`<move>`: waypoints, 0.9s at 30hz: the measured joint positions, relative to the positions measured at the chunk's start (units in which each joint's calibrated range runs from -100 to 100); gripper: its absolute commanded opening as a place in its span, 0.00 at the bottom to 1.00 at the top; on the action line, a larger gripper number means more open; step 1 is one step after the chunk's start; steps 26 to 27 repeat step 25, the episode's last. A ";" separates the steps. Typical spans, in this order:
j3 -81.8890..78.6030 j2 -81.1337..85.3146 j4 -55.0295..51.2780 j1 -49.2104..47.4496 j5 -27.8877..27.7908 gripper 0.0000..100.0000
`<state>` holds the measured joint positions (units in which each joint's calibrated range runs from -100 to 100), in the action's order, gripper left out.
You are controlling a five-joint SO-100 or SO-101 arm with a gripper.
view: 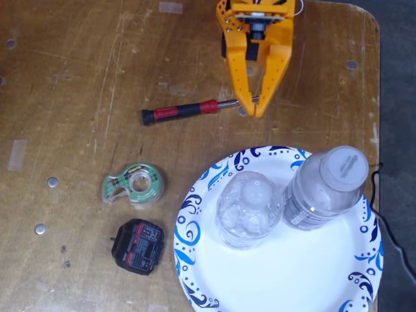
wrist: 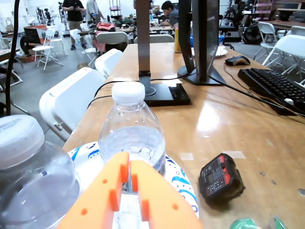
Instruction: Move the bottles to the plate
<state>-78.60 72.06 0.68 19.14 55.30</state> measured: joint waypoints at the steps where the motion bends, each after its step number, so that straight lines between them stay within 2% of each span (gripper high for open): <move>1: -2.61 2.85 0.00 -0.27 0.00 0.01; 6: -16.10 18.37 0.00 0.46 0.05 0.01; 9: -18.88 25.92 -0.94 0.36 -0.21 0.01; 27: -19.96 24.75 -15.74 2.37 -0.10 0.01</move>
